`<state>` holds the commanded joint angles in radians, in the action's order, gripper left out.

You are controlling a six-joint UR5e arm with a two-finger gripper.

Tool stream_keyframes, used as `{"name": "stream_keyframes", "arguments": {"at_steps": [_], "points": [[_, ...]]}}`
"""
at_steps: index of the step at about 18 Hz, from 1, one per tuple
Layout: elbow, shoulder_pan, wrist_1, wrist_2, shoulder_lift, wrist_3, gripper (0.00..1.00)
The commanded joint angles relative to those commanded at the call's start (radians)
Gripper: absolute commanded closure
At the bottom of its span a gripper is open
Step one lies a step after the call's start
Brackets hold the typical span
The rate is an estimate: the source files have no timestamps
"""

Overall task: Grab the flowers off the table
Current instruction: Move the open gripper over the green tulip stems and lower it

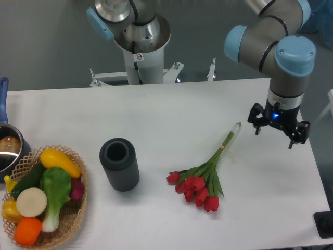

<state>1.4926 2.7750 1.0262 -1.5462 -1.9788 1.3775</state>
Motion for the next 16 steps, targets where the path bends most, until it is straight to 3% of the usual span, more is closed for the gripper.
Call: {"name": "stream_keyframes", "arguments": {"at_steps": [6,16], "points": [[0.002,-0.009,0.0,0.003,0.003,0.0,0.0],[0.15,-0.015,-0.044,0.075,0.049,-0.023,0.0]]}}
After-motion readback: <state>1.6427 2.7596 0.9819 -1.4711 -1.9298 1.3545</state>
